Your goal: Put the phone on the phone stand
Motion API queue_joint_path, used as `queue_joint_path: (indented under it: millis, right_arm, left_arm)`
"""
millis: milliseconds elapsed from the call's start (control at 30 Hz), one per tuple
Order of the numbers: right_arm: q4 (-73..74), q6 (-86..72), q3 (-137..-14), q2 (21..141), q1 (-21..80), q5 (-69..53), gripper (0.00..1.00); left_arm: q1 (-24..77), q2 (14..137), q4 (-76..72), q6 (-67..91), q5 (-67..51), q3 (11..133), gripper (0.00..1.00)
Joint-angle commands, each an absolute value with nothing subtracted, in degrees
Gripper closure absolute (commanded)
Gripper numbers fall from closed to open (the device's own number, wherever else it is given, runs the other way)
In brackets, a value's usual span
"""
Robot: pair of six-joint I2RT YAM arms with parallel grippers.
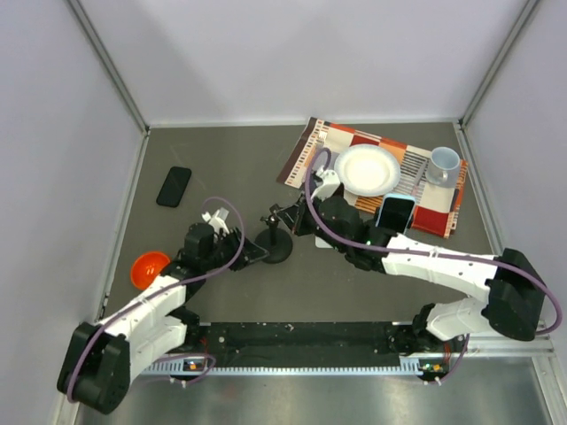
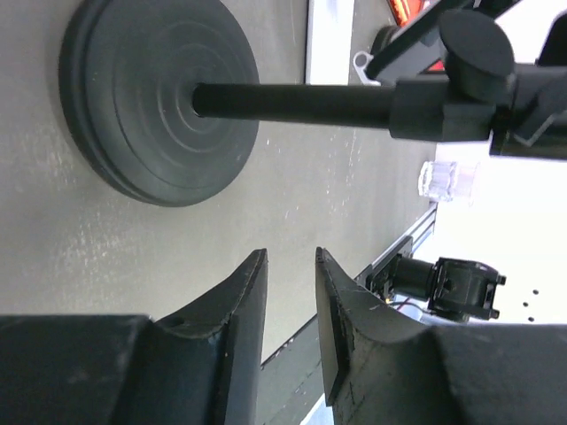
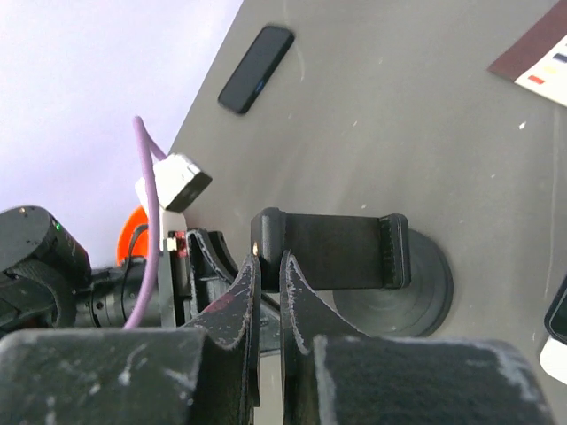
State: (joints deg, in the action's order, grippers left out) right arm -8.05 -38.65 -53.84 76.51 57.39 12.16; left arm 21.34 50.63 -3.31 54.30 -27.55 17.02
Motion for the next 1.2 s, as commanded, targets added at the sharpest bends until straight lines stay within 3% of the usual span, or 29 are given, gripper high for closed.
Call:
queue_joint_path:
  millis: [0,167,433,633,800,1000,1067,1167]
  right_arm:
    - [-17.91,-39.90,-50.98,74.44,61.78,28.55,1.00]
    - [-21.18,-39.38,-50.54,78.48,63.63,29.00,1.00]
    - [-34.72,-16.71,-40.00,77.70,63.81,17.87,1.00]
    - [-40.16,-11.87,-32.18,77.34,63.81,12.57,1.00]
    - [-39.29,-6.61,-33.48,79.62,63.72,11.86,1.00]
    - [-43.24,-2.11,-33.92,83.67,63.90,15.82,1.00]
    - [-42.37,-2.72,-34.71,83.67,64.07,17.39,1.00]
    - [-39.83,-4.65,-36.30,82.54,64.16,17.93,0.89]
  left_arm:
    - [21.09,56.85,-18.17,57.30,-25.75,17.22,0.65]
    - [20.92,69.15,-19.95,55.11,-29.70,25.48,0.62]
    - [17.76,81.55,-15.74,49.05,-34.19,32.78,0.62]
    - [16.08,82.88,-11.08,44.39,-31.39,35.24,0.62]
    - [15.64,81.57,-7.92,42.37,-30.41,36.56,0.62]
    - [15.38,77.53,-5.37,40.96,-29.88,34.46,0.52]
    - [15.29,73.93,-4.31,41.04,-30.67,33.05,0.44]
    - [15.29,66.55,-0.54,40.43,-31.73,30.42,0.33]
